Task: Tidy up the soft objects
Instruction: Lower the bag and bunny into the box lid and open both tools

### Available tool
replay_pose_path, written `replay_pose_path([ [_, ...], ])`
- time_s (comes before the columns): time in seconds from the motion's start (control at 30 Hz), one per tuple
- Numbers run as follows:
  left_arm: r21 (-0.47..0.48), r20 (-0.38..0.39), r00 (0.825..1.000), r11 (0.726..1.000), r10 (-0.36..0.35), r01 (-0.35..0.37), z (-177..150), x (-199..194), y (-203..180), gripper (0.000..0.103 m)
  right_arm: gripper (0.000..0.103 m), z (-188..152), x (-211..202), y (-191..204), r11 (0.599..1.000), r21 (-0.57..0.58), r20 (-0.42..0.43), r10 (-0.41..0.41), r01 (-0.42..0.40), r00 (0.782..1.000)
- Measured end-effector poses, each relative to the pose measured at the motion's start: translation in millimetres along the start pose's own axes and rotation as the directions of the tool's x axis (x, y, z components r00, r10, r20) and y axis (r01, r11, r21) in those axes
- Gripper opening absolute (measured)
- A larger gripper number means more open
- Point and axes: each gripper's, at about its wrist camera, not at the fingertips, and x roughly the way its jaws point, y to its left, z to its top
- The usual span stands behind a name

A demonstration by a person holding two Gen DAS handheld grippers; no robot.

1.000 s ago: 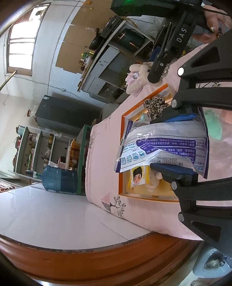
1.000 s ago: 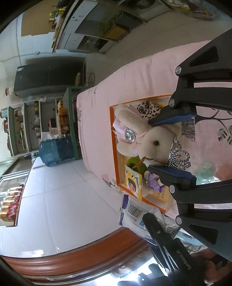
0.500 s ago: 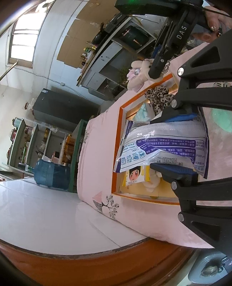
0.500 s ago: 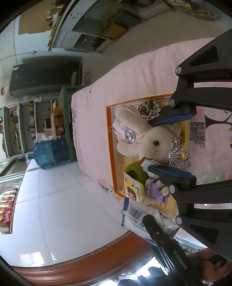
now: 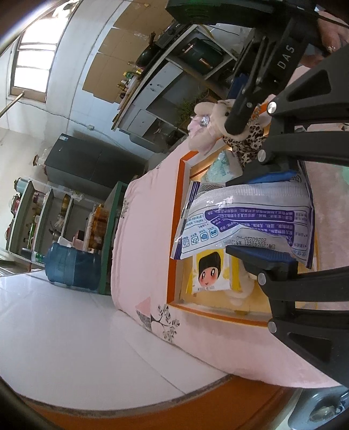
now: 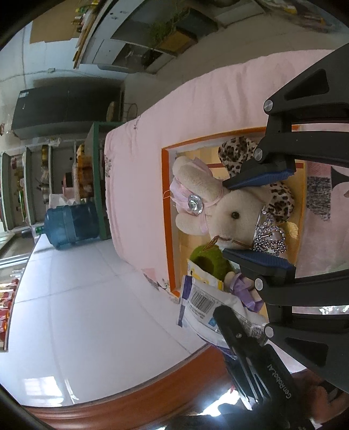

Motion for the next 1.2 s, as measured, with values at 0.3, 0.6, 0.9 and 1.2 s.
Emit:
replay_pose_path([
  [0.3, -0.004, -0.024, 1.000, 1.000, -0.005, 0.005, 1.9, 22.3, 0.8, 0.040, 0.044, 3.2, 24.0, -7.5, 1.000, 0.007, -0.022, -0.004, 0.004, 1.000],
  [0.6, 0.008, -0.052, 0.999, 1.000, 0.001, -0.001, -0.1, 39.9, 0.0, 0.040, 0.044, -2.1, 43.0, -14.6, 1.000, 0.013, -0.056, -0.013, 0.014, 0.998],
  [0.9, -0.008, -0.099, 0.995, 1.000, 0.001, -0.001, -8.7, 55.6, 5.2, 0.040, 0.047, -5.4, 54.2, -19.2, 1.000, 0.014, -0.074, -0.015, 0.016, 0.997],
  [1.2, -0.010, -0.100, 0.995, 1.000, -0.001, 0.000, -7.9, 55.9, 6.8, 0.041, 0.050, -7.9, 50.9, -16.5, 1.000, 0.007, -0.075, -0.010, 0.011, 0.997],
])
